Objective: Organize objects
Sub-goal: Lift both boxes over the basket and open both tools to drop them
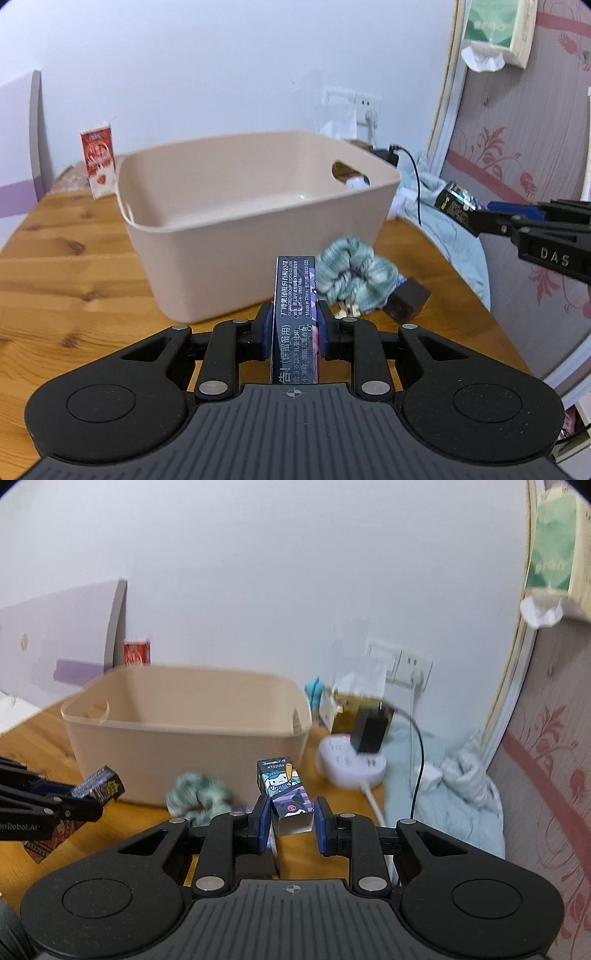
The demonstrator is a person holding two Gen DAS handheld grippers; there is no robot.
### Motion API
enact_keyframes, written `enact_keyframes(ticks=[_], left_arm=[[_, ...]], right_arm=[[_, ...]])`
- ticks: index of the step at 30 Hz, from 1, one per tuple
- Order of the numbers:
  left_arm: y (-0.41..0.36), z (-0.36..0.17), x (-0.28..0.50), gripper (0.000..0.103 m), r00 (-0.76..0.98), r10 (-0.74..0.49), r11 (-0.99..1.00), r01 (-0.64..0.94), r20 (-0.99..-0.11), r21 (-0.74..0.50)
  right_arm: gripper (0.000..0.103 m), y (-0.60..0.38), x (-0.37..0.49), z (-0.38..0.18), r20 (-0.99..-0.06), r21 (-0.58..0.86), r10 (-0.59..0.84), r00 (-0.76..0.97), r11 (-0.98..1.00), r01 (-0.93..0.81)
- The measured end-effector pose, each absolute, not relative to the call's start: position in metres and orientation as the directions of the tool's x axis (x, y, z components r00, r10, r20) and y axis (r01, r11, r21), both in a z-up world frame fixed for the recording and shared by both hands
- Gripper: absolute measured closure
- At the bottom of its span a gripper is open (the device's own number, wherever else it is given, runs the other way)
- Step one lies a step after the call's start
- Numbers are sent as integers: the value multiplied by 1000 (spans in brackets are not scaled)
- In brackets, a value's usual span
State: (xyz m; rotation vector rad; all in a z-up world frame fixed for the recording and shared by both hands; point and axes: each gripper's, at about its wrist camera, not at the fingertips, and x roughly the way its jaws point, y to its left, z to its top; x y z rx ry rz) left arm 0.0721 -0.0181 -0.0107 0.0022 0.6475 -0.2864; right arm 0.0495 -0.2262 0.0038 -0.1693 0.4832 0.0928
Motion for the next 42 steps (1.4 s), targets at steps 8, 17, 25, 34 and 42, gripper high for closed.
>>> enact_keyframes(ticks=[8,17,25,34,42], left_arm=[[-2,28,74,79,831,-235,969,238,-503,-59],[7,53,114,79,877,-178,982,189,-447,-20],[2,30,182,79,813,-121,989,149,-570,4],[-7,-8,237,79,712,-100,990,139,-695,0],[-20,-16,248,78,680,-94,988,156,-727,18]], right_arm=[[80,-207,52,38,-395,-160,72,916,976,-146],[80,-193,85,59,-354,-141,90,931,979,-148],[80,-197,144,48,-427,-88,112,897,982,-165],[80,-187,190,10,-530,-95,105,841,979,-182],[80,-183,213,-20,-606,-111,95,790,973,-202]])
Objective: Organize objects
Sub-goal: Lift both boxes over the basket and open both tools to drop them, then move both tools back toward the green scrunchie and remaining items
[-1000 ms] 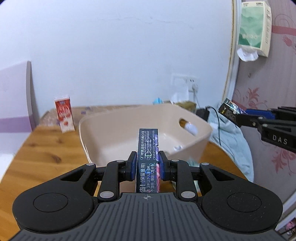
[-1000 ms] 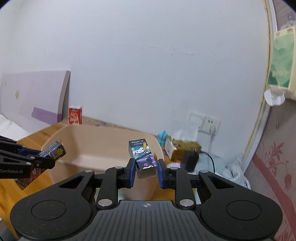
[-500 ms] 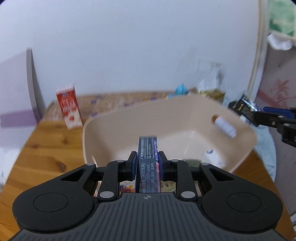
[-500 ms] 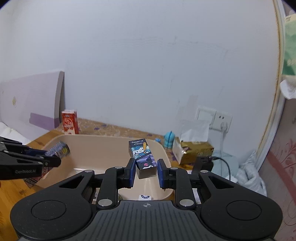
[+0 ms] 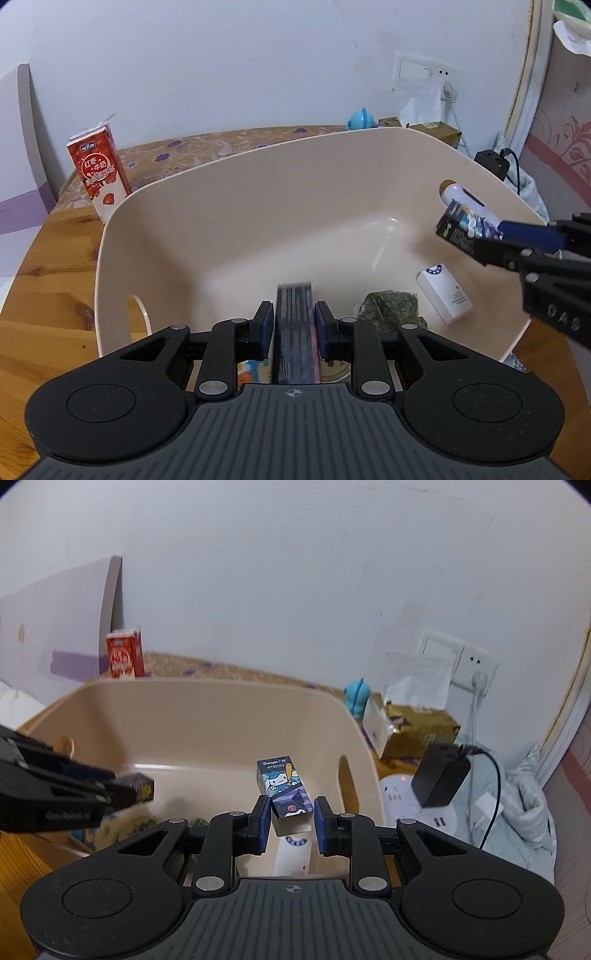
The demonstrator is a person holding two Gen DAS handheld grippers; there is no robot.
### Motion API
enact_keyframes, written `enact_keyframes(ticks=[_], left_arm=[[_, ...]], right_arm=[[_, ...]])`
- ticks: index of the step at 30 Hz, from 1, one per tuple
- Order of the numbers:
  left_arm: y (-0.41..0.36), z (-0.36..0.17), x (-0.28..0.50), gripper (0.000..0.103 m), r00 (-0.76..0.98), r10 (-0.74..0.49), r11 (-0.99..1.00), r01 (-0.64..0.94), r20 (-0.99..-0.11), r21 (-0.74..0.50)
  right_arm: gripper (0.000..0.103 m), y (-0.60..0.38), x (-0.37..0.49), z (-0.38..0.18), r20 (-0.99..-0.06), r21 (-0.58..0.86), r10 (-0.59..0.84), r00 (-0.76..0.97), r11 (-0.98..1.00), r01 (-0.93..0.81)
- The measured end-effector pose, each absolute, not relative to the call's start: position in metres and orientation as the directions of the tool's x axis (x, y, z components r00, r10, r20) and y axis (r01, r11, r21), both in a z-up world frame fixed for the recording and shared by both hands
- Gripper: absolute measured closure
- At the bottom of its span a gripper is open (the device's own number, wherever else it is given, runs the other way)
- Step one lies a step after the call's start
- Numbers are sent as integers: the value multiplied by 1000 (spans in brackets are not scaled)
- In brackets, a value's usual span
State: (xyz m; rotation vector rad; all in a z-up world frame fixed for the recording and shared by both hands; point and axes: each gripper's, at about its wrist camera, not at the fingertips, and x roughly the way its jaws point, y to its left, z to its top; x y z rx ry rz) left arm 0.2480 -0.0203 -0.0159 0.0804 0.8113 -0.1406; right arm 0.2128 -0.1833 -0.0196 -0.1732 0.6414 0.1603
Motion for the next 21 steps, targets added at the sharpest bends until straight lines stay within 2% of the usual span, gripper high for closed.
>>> enact_keyframes(ticks=[1,2,5,9,11,14,17,21], left_arm=[[-21,-15,248,73,684,-90,988,151,-724,19],[-21,-15,247,64,687,-87,989,146,-722,20],[-20,-11,243,45,709,-82,990,138,-701,24],[-19,-1,234,39,733,-87,991,134,-675,18],[-20,5,227,31,747,-87,991,131,-659,18],[-19,16,215,24,771,-95,991,131,-630,11],[-22,26,200,20,793,-100,991,135,-601,12],[-28,36,178,15,819,-110,991,136,-563,4]], right_arm=[[79,-183,213,-22,-609,-113,88,788,974,-196],[69,-183,213,-23,-611,-114,81,787,975,-189],[65,-185,209,-21,-602,-108,79,795,978,-179],[50,-188,197,-11,-568,-128,65,820,978,-166],[28,-190,189,-4,-547,-139,52,836,979,-152],[10,-196,173,7,-513,-140,31,858,983,-119],[2,-204,158,15,-493,-129,23,870,987,-99],[0,-214,138,18,-484,-132,-4,875,989,-69]])
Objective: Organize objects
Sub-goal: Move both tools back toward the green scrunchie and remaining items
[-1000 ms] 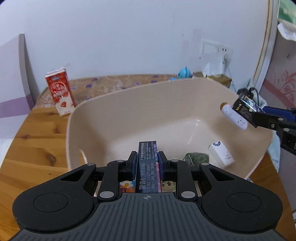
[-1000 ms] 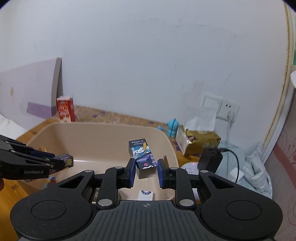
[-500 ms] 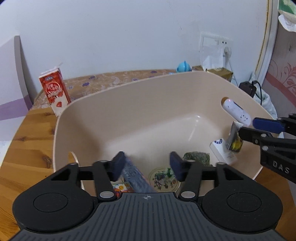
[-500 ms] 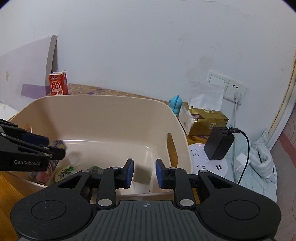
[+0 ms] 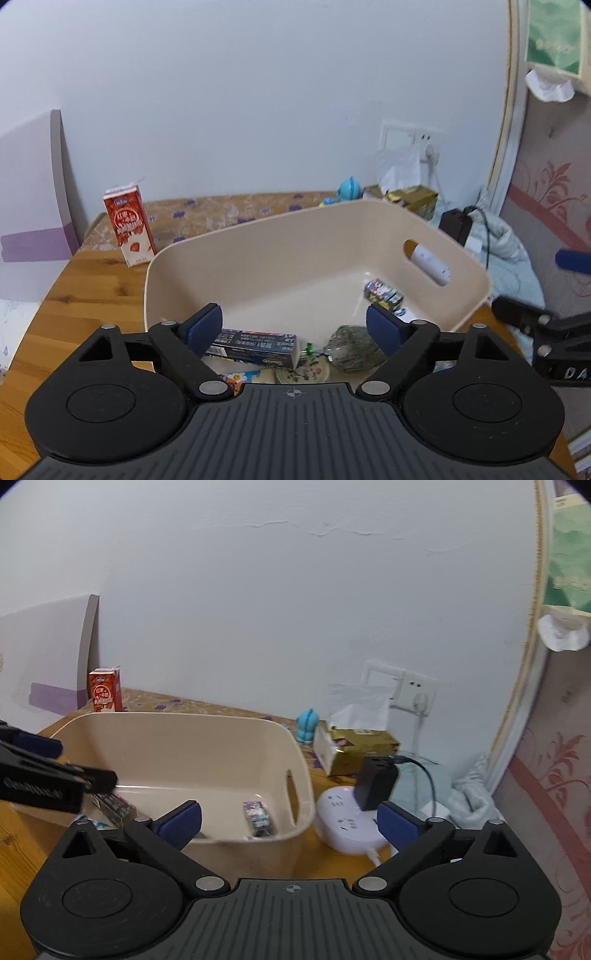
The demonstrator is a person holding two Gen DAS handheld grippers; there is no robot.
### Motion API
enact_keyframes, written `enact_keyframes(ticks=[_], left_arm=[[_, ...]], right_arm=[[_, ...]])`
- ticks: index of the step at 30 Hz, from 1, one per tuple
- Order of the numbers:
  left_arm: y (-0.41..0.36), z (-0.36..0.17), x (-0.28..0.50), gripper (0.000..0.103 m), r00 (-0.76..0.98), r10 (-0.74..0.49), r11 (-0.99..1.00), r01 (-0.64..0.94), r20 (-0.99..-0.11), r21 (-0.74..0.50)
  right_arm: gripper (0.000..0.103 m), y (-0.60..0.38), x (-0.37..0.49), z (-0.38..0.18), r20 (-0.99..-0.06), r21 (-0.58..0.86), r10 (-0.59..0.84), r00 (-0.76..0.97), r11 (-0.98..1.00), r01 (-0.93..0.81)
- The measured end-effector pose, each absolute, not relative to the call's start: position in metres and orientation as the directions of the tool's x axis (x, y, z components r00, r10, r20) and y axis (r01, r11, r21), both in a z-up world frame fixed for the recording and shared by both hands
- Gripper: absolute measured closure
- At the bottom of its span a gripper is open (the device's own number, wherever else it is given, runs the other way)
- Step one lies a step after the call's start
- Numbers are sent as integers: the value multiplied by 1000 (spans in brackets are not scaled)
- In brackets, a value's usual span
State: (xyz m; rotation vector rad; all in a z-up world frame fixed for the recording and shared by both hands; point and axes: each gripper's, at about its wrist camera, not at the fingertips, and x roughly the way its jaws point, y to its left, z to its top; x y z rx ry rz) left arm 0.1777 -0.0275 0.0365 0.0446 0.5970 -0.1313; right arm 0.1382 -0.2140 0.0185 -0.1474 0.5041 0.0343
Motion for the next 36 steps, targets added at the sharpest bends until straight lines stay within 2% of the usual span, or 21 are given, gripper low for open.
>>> enact_keyframes(ticks=[6,12,16,23,30,36], left_arm=[[-37,40,149,14,818,-163,984,175,-552,-32],[-49,27,126,14,790,-204,974,225,-578,-37],[-61,11,116,13,783,-206,966,257,-587,4],[-80,-22,117,13,710,-240,950,311,-662,-10],[-87,-57,131,14,644,-242,952,302,-725,-49],[-88,-72,141,15,606,-262,947,311,-751,-79]], right_arm=[[0,-225,118,3,-524,-154,-36,851,987,-53],[0,-236,105,-17,-569,-143,-41,821,988,-50],[0,-237,102,-31,-593,-156,-46,804,986,-59],[0,-237,96,-48,-619,-154,-29,785,984,-85],[3,-236,99,-69,-659,-190,-53,750,977,-97],[4,-244,102,-85,-692,-145,-13,722,982,-121]])
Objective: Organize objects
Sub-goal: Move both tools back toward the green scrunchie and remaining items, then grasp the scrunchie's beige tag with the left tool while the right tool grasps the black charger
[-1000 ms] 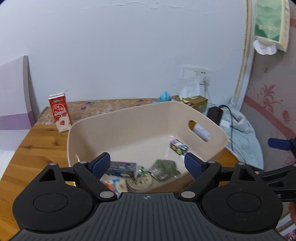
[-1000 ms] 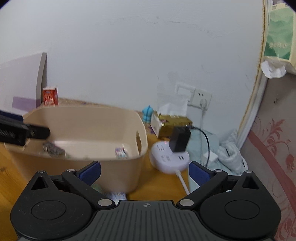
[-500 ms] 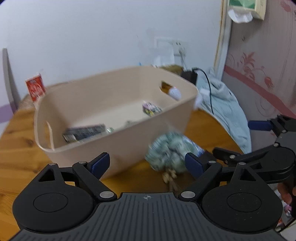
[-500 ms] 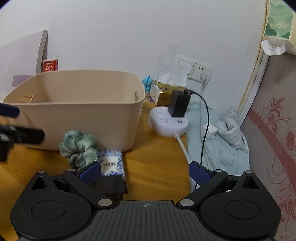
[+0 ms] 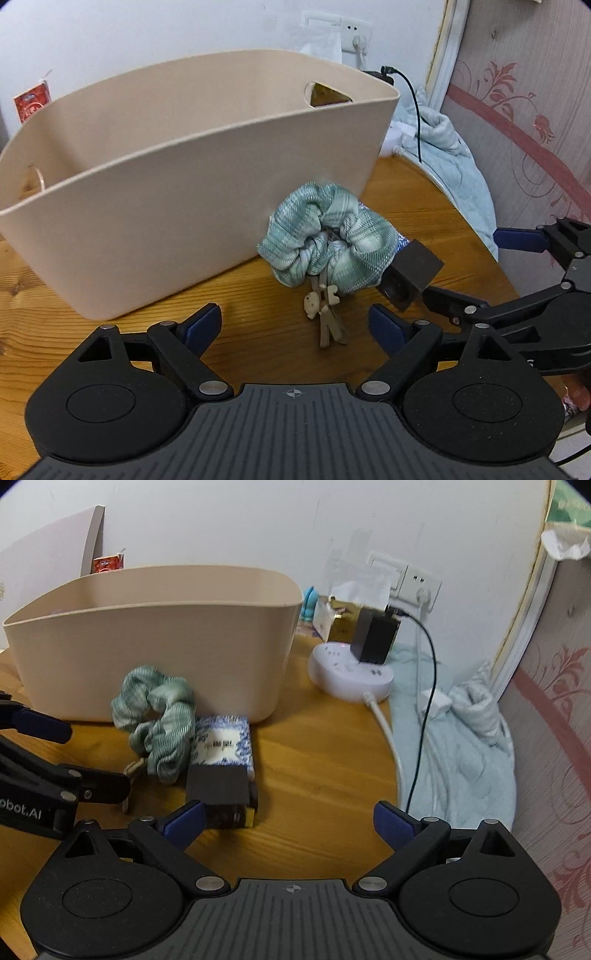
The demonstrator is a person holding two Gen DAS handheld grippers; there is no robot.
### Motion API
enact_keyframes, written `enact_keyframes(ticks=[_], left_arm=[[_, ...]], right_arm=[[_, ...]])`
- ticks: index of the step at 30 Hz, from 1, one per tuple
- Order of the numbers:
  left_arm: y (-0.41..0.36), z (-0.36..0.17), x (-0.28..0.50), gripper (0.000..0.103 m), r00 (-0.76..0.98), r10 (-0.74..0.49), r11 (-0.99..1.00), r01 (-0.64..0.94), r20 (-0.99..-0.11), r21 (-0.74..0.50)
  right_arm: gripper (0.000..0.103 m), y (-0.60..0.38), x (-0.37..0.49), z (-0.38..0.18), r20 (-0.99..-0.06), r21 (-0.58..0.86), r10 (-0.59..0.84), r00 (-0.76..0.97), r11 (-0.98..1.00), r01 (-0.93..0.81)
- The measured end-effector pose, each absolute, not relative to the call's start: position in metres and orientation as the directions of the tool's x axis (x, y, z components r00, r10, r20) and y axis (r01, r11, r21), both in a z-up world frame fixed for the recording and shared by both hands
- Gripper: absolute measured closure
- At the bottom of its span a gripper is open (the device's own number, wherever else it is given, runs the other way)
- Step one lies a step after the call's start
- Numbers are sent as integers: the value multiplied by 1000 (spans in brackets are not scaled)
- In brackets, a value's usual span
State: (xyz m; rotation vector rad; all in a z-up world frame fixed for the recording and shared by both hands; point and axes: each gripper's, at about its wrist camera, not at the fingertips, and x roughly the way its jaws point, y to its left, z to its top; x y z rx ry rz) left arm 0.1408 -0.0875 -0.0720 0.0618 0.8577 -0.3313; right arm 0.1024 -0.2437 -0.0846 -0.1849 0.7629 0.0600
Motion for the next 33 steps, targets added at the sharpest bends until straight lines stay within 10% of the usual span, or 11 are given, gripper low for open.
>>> enact_keyframes(ticks=[6,16,26,33], left_arm=[[-91,-78,144,30,574,-296,929,359,-764,-90],[-97,-80,145,83,583,-303,907,419,-754,-41],[-84,-77,135,85,564,-304,905,422,-768,-48],[-73,-75,128,85,567,-299,910,412,-767,-50]], right_arm=[[6,-244,105,-95,-702,-137,6,712,980,-144],[6,-239,108,-94,-688,-71,99,719,977,-202],[60,-234,112,-97,-704,-3,150,694,977,-214],[62,-229,107,-95,-707,-20,138,693,976,-216]])
